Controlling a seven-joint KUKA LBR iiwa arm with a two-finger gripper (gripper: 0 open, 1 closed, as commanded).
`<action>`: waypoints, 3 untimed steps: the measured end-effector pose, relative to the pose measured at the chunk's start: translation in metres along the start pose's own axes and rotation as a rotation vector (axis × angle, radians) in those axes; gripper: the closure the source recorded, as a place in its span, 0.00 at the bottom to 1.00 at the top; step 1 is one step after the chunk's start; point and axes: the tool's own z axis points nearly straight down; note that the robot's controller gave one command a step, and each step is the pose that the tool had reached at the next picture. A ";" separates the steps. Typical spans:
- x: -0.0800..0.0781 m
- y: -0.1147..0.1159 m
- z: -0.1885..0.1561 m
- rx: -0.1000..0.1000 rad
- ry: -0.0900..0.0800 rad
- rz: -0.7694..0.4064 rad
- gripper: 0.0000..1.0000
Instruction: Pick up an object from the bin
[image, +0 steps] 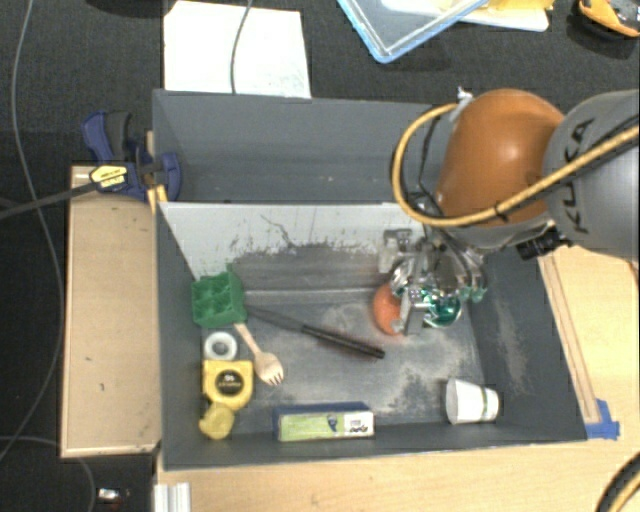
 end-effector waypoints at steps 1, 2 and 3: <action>0.000 0.000 0.000 0.000 0.000 0.000 0.00; 0.001 0.008 0.012 0.002 -0.009 -0.022 0.00; 0.037 -0.027 0.073 0.000 -0.006 -0.201 0.00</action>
Offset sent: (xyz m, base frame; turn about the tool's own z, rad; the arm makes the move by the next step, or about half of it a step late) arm -0.0195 0.0743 -0.1219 -0.2650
